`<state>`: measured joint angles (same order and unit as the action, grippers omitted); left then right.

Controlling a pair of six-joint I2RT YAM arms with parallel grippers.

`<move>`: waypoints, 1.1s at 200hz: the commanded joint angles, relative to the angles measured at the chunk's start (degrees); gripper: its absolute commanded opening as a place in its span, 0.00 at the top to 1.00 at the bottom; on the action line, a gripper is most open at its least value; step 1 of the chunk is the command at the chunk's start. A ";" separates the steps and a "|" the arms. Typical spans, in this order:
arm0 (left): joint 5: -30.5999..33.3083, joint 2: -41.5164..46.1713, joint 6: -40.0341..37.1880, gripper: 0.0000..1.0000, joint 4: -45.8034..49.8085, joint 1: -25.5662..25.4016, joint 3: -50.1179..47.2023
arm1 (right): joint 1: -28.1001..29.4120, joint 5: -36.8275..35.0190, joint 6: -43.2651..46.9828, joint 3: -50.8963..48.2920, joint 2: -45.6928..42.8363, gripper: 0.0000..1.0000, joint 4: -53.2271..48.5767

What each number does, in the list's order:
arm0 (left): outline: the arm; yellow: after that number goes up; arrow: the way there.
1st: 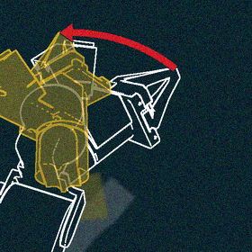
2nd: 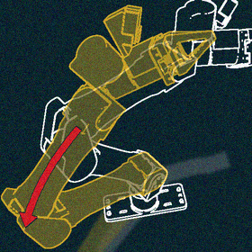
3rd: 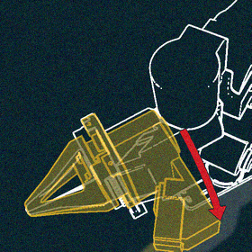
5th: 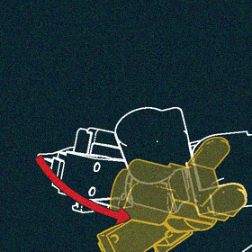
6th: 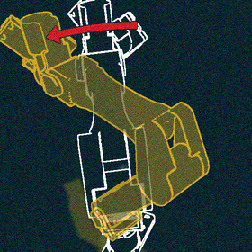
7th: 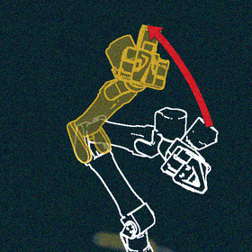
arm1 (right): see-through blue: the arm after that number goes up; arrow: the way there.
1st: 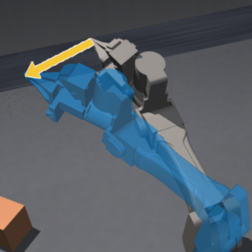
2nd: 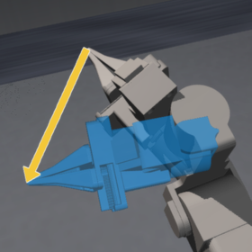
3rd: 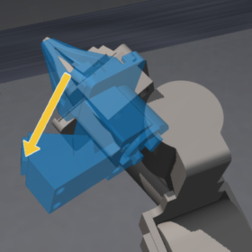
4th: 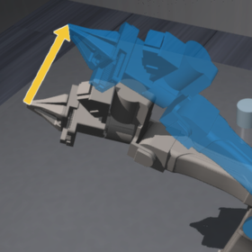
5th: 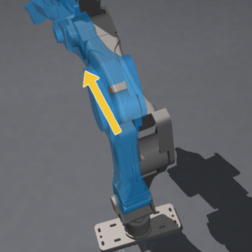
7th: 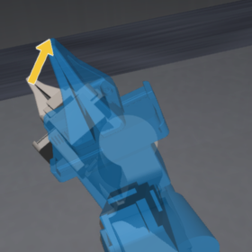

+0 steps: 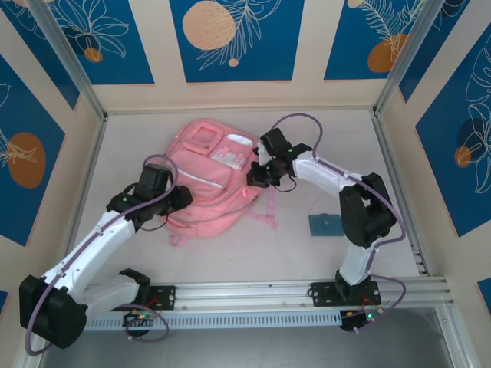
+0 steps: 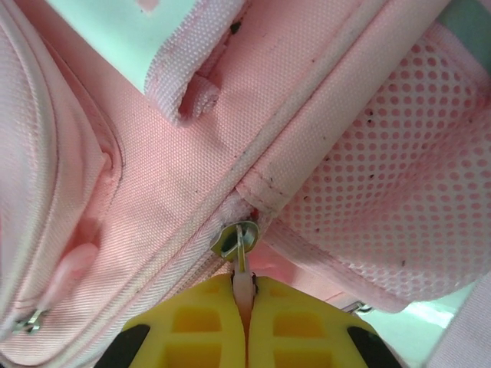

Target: Pack the student bag

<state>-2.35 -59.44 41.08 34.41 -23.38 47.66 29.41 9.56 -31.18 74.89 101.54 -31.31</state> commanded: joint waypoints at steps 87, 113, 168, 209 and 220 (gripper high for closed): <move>-1.17 -9.50 -9.99 0.38 -1.71 -3.31 12.70 | -4.44 -2.31 5.85 -12.47 -20.17 0.27 0.83; -0.48 -15.32 -9.98 0.40 -3.54 -4.56 15.83 | -3.54 4.63 5.08 -14.38 -19.68 0.21 6.05; 15.99 -26.65 -2.13 0.48 2.66 -5.05 21.93 | 0.38 6.57 4.81 -10.82 -12.38 0.13 10.94; 17.79 -28.51 -0.02 0.48 2.74 -4.92 19.05 | 1.57 5.88 5.44 -10.18 -8.87 0.10 11.04; 17.69 -28.78 0.23 0.48 2.59 -4.93 18.40 | 1.92 6.99 6.26 -10.44 -8.49 0.10 11.35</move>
<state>11.64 -87.18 39.13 34.81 -28.21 67.83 30.57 14.13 -26.28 63.40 92.16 -20.73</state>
